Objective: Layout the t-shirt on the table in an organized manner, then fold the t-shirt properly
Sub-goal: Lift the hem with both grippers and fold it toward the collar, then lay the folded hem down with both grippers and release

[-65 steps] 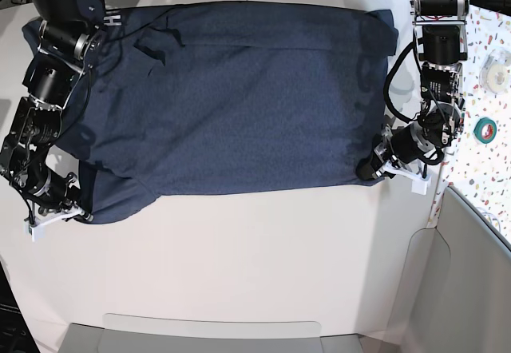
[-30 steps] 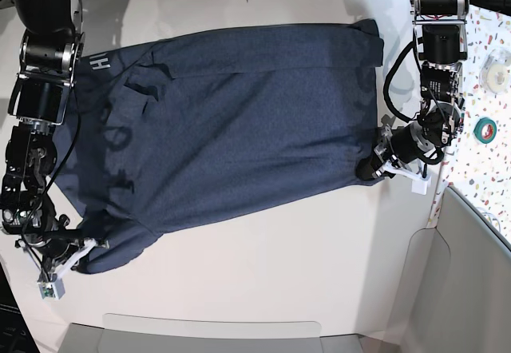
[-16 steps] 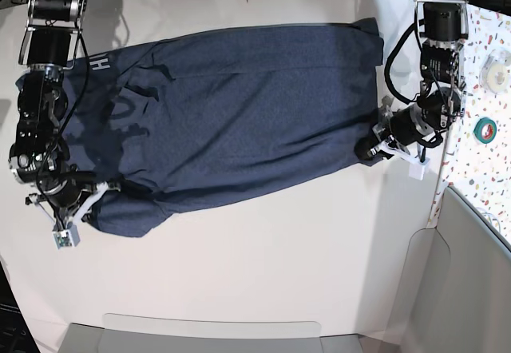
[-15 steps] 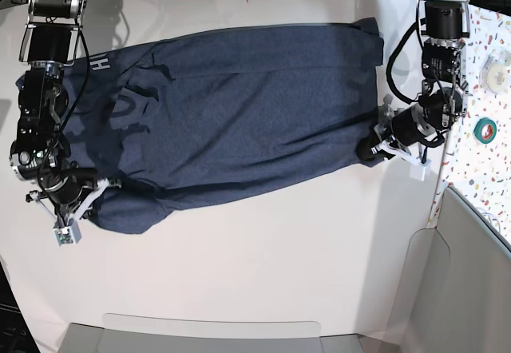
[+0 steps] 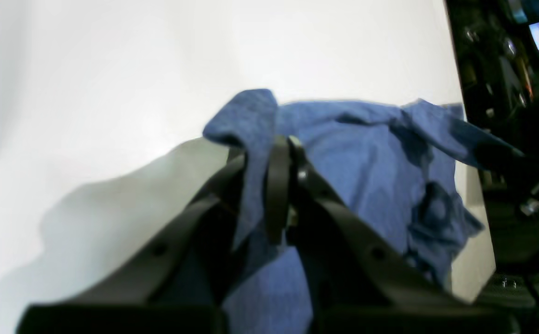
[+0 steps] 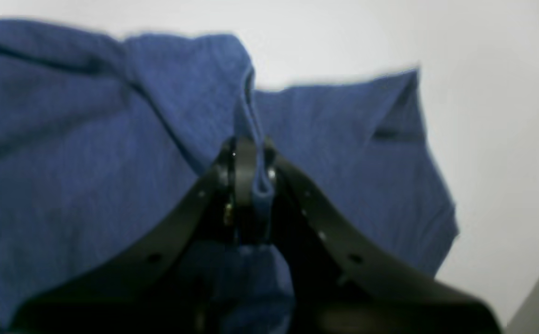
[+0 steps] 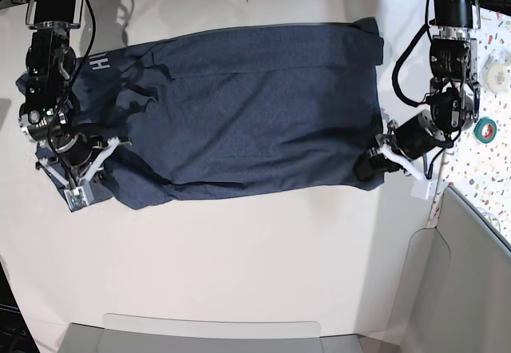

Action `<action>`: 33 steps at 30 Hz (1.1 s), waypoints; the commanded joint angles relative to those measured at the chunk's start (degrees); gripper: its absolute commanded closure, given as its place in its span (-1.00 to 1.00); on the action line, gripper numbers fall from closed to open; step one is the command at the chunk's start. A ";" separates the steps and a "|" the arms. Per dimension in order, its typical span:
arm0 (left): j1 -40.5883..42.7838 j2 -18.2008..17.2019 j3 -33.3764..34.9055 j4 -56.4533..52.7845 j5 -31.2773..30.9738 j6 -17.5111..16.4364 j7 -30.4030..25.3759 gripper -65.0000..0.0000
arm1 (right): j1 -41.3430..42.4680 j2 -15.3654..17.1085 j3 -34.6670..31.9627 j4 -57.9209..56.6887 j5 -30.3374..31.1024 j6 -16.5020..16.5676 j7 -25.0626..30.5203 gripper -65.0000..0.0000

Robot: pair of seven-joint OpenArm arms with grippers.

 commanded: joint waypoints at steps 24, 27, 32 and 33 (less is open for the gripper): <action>9.27 -2.78 -4.46 3.30 -0.50 -0.25 -1.18 0.97 | -6.36 3.63 7.17 1.16 -0.13 0.28 1.20 1.00; 10.86 -2.60 -4.73 3.39 -0.50 -0.25 -1.18 0.97 | -6.36 3.63 7.17 1.16 -0.13 0.28 1.20 1.00; 12.53 -2.43 -4.38 3.39 -0.50 -0.25 -1.18 0.97 | -6.36 3.63 7.17 0.98 -0.13 0.28 1.20 1.00; 12.79 -2.43 -4.38 3.39 -0.50 -0.25 -1.18 0.97 | -6.36 3.63 7.17 0.98 -0.13 0.28 1.20 1.00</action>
